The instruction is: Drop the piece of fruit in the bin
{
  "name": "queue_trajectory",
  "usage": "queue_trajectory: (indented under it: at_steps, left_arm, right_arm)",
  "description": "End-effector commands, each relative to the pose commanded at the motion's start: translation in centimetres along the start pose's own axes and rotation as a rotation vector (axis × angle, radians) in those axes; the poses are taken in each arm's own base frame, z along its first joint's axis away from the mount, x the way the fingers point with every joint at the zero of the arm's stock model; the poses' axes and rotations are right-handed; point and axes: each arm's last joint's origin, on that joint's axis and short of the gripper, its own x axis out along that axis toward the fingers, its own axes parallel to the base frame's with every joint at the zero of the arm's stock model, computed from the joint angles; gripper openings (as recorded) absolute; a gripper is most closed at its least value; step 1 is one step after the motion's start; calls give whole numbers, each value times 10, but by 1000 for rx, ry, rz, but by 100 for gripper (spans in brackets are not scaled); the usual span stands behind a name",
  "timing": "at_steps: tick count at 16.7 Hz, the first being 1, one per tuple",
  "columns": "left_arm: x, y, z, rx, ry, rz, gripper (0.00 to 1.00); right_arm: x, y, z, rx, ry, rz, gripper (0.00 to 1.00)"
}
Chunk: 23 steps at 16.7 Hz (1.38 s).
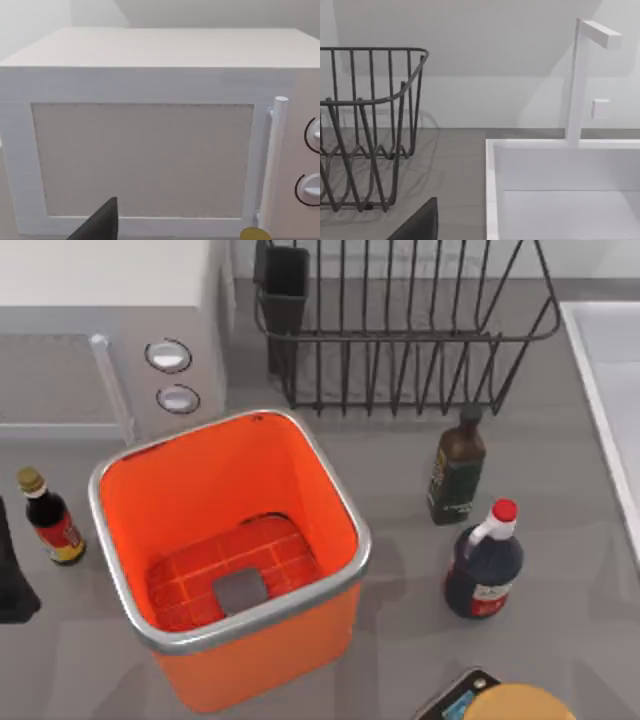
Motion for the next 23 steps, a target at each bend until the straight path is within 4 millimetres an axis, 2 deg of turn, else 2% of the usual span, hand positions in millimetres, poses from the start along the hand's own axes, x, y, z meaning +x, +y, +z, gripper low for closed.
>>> queue_trajectory:
  at_steps: [4,7,10,13,15,19,23]
  left_arm:
    - [0,0,5,14,31,3,100]
    - [3,2,25,65,139,15,100]
    - [17,6,49,131,337,20,100]
    - [48,13,63,187,631,6,100]
    - [76,21,63,209,856,-16,100]
    - [140,44,49,219,1253,-75,100]
    - [188,71,28,190,1497,-124,100]
  right_arm:
    - [0,0,0,0,0,0,100]
    - [0,0,0,0,0,0,100]
    - [0,0,0,0,0,0,100]
    - [0,0,0,0,0,0,100]
    - [0,0,0,0,0,0,100]
    - [0,0,0,0,0,0,100]
    - [0,0,0,0,0,0,100]
